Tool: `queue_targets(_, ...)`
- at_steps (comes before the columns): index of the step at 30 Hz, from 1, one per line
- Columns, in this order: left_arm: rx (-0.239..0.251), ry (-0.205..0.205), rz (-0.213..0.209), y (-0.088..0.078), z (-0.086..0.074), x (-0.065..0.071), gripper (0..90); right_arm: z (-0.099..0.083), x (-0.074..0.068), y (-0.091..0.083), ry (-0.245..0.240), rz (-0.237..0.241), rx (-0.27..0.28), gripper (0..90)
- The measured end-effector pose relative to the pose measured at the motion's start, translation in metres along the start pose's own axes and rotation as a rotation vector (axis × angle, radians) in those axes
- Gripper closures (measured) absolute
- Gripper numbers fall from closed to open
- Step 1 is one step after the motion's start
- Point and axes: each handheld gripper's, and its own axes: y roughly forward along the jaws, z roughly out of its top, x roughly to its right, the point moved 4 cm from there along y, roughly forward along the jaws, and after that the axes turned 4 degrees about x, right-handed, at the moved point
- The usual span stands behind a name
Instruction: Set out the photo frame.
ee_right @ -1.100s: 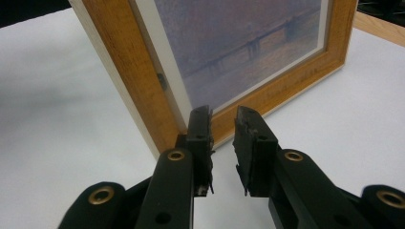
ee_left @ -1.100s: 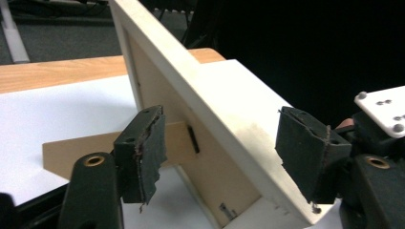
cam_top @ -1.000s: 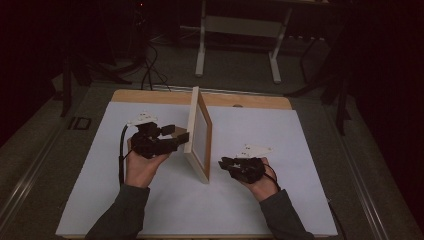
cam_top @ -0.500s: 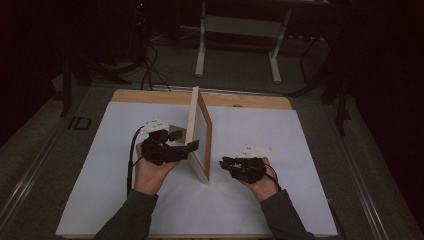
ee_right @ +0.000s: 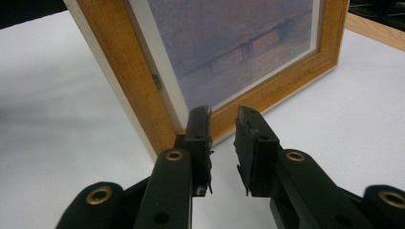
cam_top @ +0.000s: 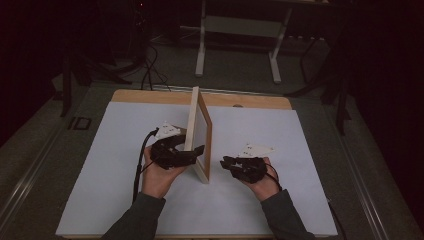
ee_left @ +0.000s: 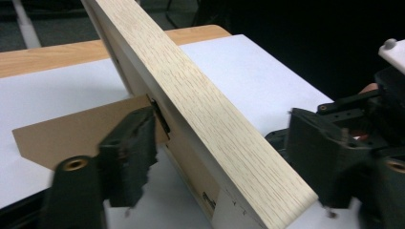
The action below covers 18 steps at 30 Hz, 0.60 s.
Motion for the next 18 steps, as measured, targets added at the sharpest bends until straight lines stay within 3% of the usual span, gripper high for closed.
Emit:
queue_targets(7,-0.026,-0.02,0.019,0.0067,-0.0046,0.0008,41.5,0.0,0.0007,-0.0011,0.005,-0.002,0.004,74.7)
queue_targets(10,-0.015,-0.035,0.013,0.0062,-0.0047,-0.0006,46.8,-0.0002,0.0017,-0.0018,0.007,-0.003,0.004,74.6)
queue_targets(18,-0.024,-0.024,0.062,0.0049,-0.0053,-0.0042,57.5,0.0003,0.0024,-0.0032,0.007,-0.004,0.007,74.3)
